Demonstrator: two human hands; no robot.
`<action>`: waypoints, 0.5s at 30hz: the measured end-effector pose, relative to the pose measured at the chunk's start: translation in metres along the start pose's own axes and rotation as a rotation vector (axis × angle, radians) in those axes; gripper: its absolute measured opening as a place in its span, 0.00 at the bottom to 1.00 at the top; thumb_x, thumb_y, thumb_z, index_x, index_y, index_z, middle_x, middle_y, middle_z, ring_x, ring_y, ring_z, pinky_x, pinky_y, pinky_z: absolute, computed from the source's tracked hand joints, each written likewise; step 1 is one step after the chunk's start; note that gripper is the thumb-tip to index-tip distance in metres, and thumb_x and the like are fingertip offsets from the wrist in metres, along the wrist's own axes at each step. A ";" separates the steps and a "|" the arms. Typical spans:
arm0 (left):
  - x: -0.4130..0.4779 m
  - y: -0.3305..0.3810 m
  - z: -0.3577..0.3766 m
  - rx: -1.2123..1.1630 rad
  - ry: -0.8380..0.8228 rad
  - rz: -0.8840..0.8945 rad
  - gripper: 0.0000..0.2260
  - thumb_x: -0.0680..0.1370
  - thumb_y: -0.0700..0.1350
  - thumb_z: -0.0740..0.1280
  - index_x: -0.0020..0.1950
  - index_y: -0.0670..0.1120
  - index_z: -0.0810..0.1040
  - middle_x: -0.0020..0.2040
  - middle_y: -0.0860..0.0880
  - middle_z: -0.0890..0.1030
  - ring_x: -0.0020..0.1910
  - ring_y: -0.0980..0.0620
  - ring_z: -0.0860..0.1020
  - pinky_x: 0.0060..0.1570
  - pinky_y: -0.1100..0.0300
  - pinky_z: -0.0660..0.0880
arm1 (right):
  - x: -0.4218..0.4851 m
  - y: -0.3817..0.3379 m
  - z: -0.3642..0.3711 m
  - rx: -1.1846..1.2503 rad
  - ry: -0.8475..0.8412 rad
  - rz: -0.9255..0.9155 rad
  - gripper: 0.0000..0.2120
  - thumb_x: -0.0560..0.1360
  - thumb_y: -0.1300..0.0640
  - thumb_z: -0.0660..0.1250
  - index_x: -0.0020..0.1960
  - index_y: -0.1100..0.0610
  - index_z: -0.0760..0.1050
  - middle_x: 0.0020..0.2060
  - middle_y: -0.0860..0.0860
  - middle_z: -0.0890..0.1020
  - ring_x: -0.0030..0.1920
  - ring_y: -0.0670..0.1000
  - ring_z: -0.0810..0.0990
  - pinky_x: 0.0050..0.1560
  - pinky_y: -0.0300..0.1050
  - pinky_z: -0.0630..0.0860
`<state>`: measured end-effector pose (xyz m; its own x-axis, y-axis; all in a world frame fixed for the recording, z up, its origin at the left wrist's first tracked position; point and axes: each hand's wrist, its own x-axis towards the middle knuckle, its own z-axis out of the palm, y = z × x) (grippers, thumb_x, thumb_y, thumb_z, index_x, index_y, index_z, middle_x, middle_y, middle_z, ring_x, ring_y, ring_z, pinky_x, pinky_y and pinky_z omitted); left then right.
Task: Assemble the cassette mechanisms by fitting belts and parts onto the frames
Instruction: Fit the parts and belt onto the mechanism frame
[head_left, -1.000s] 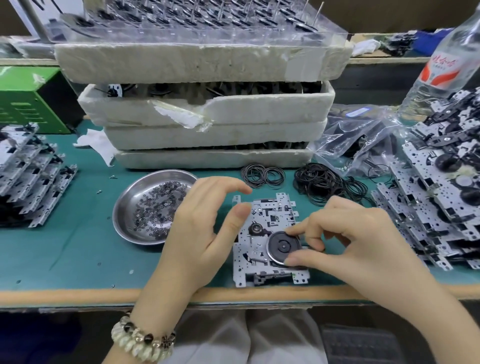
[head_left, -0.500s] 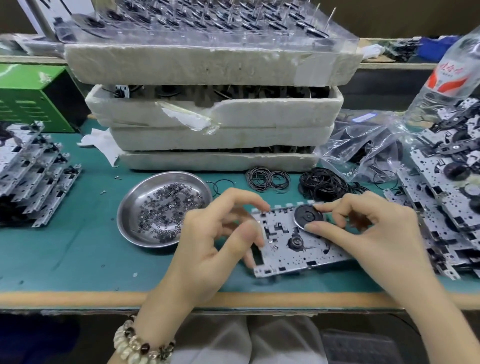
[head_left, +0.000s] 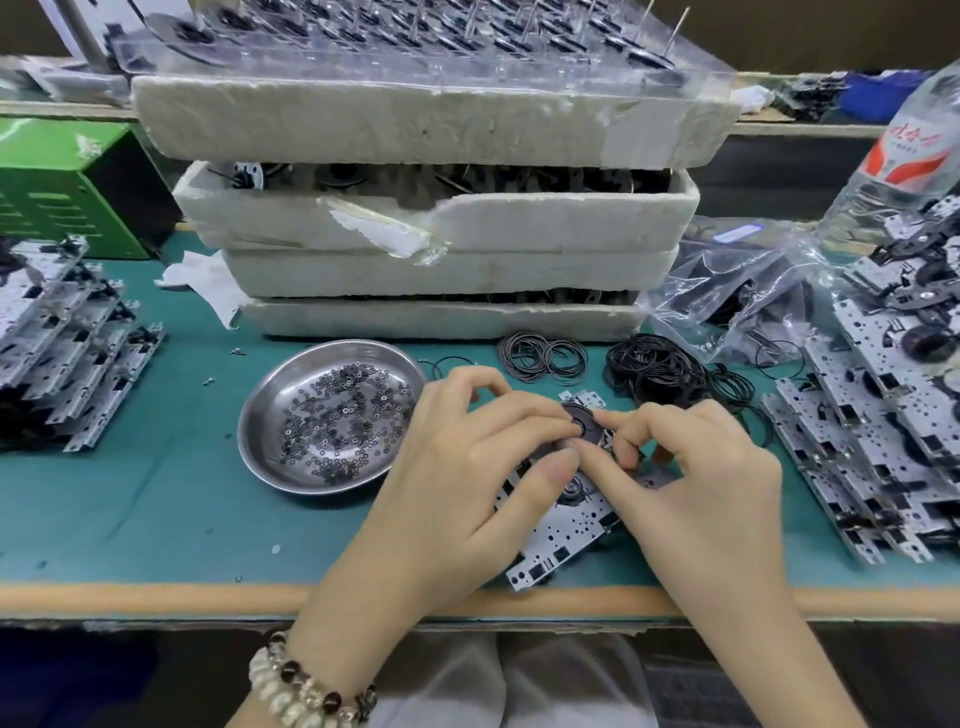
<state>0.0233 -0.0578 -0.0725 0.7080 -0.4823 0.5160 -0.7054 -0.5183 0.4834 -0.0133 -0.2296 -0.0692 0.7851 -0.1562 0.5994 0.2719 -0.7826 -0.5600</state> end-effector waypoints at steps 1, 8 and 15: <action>0.000 0.000 -0.001 0.003 -0.003 -0.012 0.23 0.83 0.56 0.52 0.59 0.48 0.84 0.58 0.59 0.82 0.56 0.48 0.70 0.58 0.48 0.67 | 0.000 0.000 -0.002 -0.009 -0.011 -0.008 0.15 0.68 0.50 0.75 0.31 0.53 0.70 0.31 0.38 0.75 0.47 0.45 0.82 0.45 0.40 0.73; 0.002 0.002 -0.007 0.029 -0.031 -0.065 0.25 0.83 0.55 0.48 0.58 0.54 0.85 0.58 0.64 0.81 0.50 0.48 0.69 0.53 0.51 0.63 | -0.008 0.000 -0.012 0.046 -0.157 0.041 0.14 0.71 0.41 0.68 0.34 0.49 0.75 0.51 0.42 0.77 0.51 0.46 0.72 0.54 0.57 0.69; 0.006 0.001 -0.008 0.002 -0.050 -0.092 0.26 0.82 0.54 0.46 0.55 0.55 0.85 0.55 0.63 0.82 0.47 0.47 0.70 0.50 0.50 0.63 | -0.018 -0.016 -0.014 -0.014 -0.280 -0.126 0.13 0.75 0.43 0.64 0.40 0.51 0.76 0.47 0.40 0.78 0.53 0.49 0.74 0.56 0.47 0.63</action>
<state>0.0267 -0.0562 -0.0631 0.7708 -0.4671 0.4332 -0.6370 -0.5637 0.5258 -0.0399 -0.2222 -0.0631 0.8690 0.1129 0.4818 0.3705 -0.7938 -0.4822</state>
